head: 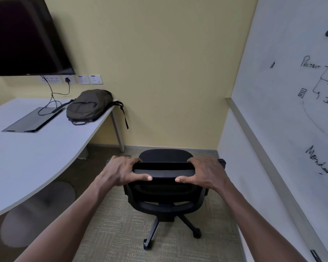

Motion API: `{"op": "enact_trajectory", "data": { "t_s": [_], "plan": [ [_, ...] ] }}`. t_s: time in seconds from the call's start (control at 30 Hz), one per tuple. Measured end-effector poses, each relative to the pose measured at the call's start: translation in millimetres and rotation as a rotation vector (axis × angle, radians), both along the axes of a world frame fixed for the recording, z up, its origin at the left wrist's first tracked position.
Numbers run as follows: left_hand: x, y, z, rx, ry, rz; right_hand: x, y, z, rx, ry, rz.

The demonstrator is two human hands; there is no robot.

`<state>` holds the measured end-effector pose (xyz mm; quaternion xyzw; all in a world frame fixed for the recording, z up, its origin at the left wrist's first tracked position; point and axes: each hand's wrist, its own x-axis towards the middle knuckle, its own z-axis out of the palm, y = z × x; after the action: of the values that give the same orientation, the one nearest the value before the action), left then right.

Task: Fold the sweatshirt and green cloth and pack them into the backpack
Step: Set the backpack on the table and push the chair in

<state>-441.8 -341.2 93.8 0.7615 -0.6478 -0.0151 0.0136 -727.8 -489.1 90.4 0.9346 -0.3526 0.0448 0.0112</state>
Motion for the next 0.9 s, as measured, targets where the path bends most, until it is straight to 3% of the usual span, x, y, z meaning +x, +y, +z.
{"op": "enact_trajectory", "data": {
  "t_s": [0.43, 0.9],
  "plan": [
    [-5.4, -72.0, 5.9, -0.02, -0.025, 0.168, 34.0, -122.7, -3.4, -0.041, -0.007, 0.166],
    [16.7, -98.1, -3.0, -0.078, -0.049, 0.394, 103.1, -197.2, -2.2, -0.027, -0.005, 0.363]
  ]
}}
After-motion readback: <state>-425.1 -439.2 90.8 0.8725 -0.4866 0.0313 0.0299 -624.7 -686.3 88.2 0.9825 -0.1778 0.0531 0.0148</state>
